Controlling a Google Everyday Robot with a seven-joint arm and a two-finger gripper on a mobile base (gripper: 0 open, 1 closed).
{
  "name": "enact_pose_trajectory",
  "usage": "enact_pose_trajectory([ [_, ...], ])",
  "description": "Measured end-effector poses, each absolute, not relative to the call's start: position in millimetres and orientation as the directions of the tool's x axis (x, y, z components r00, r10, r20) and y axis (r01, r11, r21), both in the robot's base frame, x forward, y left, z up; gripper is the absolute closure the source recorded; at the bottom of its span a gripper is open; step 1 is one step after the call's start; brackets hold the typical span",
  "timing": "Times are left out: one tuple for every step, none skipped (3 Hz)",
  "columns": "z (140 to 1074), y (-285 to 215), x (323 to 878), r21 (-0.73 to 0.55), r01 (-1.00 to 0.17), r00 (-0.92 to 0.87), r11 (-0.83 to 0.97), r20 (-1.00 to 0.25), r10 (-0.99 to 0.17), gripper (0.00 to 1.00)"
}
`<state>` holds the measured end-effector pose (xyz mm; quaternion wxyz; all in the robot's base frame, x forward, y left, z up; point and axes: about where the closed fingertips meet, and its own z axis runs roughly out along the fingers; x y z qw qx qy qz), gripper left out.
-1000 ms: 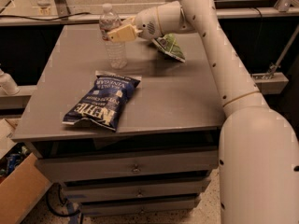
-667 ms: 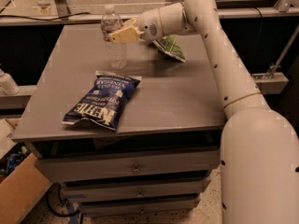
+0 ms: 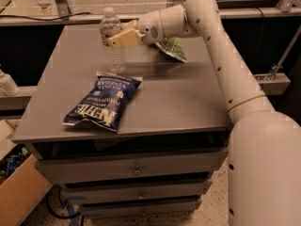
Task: Place water bottle upright
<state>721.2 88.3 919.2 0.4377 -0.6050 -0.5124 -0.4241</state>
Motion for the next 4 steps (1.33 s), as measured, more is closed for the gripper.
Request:
enact_pose_trajectory([
  [922.1, 90.8, 711.7, -0.085, 0.993, 0.103, -0.083, 0.964, 0.245, 0.12],
  [924.5, 91.5, 704.8, -0.080, 0.993, 0.099, -0.085, 0.964, 0.245, 0.00],
  [928.2, 90.6, 699.8, -0.072, 0.993, 0.093, -0.091, 0.965, 0.247, 0.00],
  [947.1, 70.1, 696.4, -0.039, 0.989, 0.073, -0.140, 0.967, 0.244, 0.00],
])
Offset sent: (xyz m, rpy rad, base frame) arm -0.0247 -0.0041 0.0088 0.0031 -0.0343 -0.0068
